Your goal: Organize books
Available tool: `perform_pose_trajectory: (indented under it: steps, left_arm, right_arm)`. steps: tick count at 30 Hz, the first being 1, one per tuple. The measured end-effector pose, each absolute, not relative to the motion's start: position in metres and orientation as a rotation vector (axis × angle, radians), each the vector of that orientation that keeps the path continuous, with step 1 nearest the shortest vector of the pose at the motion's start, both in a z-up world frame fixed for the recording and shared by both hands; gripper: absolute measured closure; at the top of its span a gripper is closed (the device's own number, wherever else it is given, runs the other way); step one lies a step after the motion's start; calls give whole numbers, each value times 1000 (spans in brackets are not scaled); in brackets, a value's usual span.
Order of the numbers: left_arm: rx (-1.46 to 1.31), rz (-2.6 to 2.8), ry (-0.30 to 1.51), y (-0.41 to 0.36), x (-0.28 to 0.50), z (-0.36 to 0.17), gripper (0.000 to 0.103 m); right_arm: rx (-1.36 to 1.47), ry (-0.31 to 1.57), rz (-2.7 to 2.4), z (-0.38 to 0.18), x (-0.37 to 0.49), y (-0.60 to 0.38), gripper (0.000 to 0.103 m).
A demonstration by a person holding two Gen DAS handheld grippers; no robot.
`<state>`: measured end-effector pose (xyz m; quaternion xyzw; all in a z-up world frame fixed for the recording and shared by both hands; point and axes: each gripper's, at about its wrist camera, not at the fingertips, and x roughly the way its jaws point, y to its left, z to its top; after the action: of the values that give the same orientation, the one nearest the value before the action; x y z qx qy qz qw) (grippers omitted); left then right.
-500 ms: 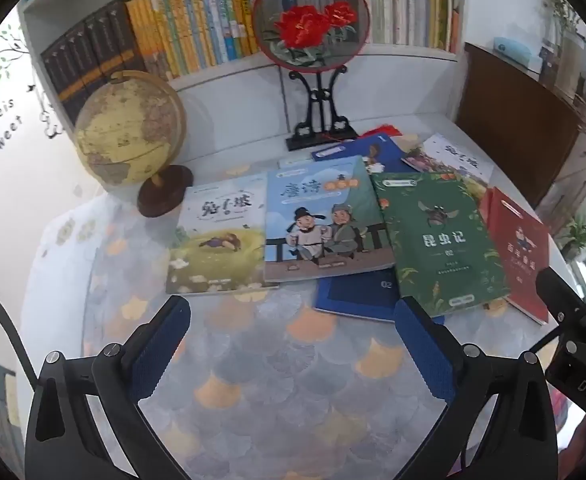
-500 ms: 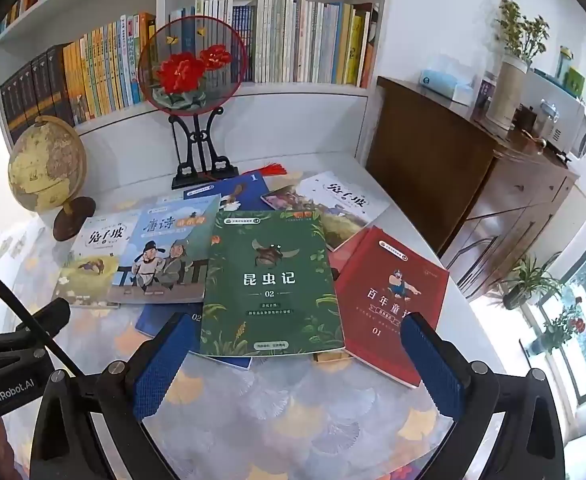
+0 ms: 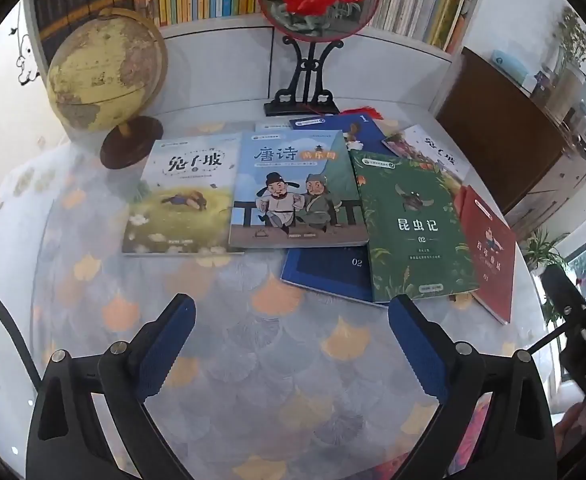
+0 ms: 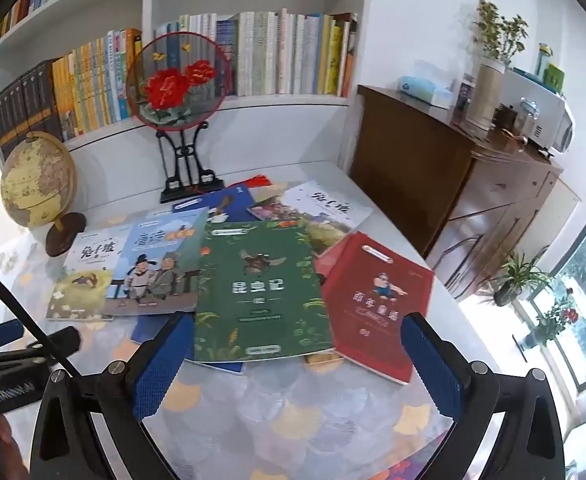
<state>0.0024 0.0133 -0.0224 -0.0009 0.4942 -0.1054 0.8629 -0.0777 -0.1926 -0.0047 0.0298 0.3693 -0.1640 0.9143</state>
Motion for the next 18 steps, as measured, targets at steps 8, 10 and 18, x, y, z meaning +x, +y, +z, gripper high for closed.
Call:
perform_pose_trajectory:
  steps: [8,10,18]
  left_arm:
    - [-5,-177,1004,6,-1,-17,5]
    - [-6,-157,993,3,-3,-13,5]
    - [-117,-105,873,-1,-12,21,5]
  right_arm:
    - [80,751,-377,1,-82,-232,0]
    - [99,752,-338,-1,-78,-238,0]
    - [95,643,-134,17,-71,-239,0]
